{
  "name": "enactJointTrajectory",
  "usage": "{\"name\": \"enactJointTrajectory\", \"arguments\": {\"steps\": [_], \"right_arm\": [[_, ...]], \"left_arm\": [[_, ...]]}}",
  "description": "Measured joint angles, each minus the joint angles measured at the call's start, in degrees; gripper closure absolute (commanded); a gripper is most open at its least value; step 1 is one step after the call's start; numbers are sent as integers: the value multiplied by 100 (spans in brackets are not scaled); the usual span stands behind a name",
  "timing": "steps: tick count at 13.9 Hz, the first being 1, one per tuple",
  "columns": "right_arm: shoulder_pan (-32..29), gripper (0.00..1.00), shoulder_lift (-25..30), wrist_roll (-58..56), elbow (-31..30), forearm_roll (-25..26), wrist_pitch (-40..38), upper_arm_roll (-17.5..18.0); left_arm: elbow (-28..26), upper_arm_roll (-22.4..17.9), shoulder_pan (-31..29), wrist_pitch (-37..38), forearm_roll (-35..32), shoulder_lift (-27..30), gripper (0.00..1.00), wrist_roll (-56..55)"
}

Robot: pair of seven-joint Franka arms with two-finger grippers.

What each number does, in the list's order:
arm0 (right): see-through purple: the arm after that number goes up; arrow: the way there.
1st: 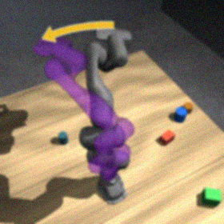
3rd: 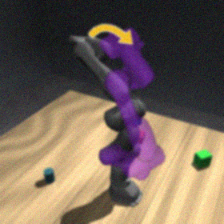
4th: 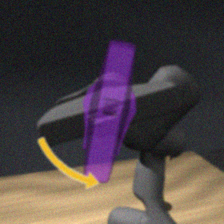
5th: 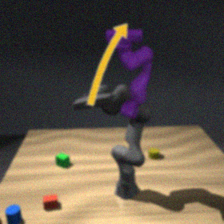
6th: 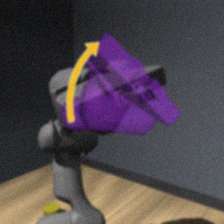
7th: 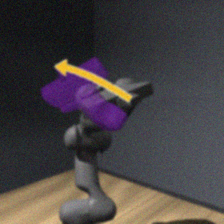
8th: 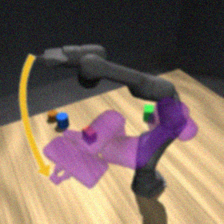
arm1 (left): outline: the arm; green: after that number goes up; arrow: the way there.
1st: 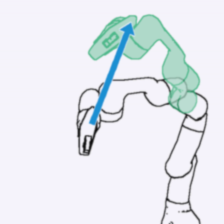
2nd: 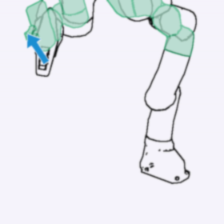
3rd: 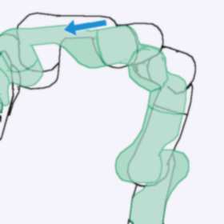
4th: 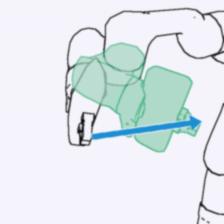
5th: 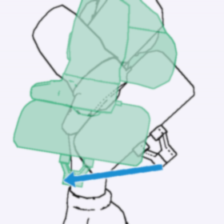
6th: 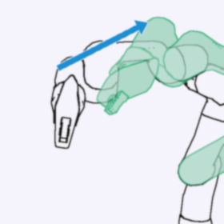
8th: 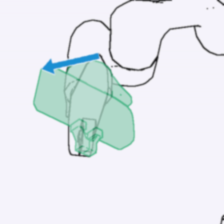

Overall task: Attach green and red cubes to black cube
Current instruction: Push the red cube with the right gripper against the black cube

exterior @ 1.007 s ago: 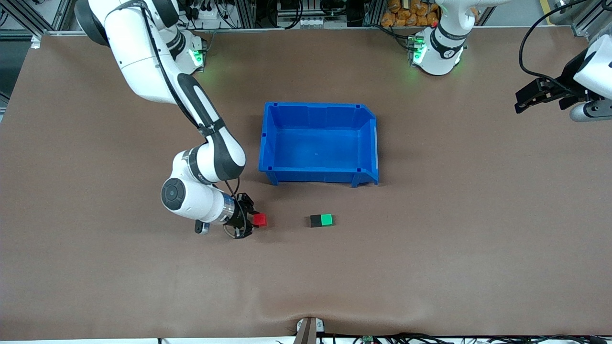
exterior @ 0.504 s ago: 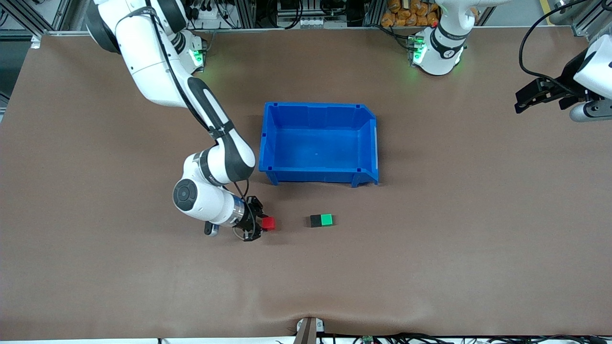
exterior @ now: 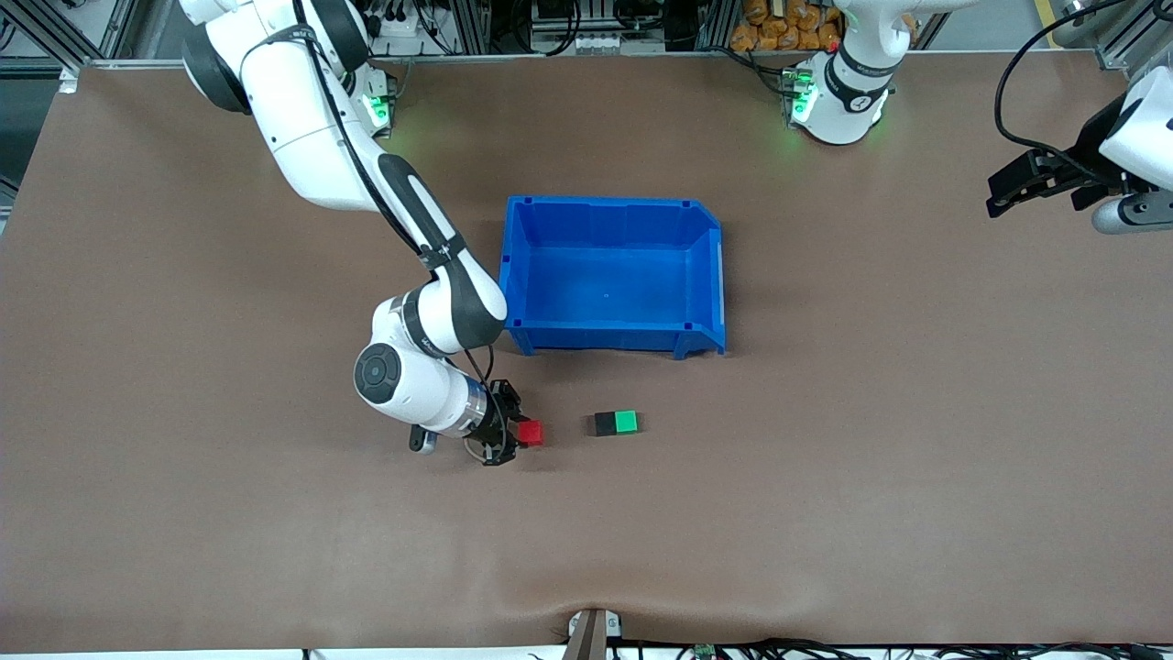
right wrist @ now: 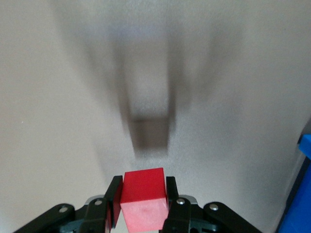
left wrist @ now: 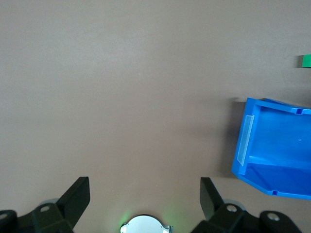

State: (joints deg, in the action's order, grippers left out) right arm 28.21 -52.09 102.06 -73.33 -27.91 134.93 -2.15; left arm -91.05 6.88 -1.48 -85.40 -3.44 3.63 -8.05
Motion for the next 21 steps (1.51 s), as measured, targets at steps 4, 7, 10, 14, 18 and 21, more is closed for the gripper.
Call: {"name": "enactJointTrajectory", "arguments": {"steps": [4,7,10,14,18,21], "right_arm": [[50,100,-93,122,154,-1,4,0],[97,100,-156,205,224,-4,98,6],[201,100,-258,308,326,-5,167,7],[285,100,-347,333,363,-6,238,8],[376,100,-424,389,405,-6,248,17],[453,100,-503,505,510,-7,251,22]], "left_arm": [[0,0,0,0,0,0,0,0],[0,0,0,0,0,0,0,0],[0,0,0,0,0,0,0,0],[0,0,0,0,0,0,0,0],[0,1,0,0,0,0,0,0],[0,1,0,0,0,0,0,0]]}}
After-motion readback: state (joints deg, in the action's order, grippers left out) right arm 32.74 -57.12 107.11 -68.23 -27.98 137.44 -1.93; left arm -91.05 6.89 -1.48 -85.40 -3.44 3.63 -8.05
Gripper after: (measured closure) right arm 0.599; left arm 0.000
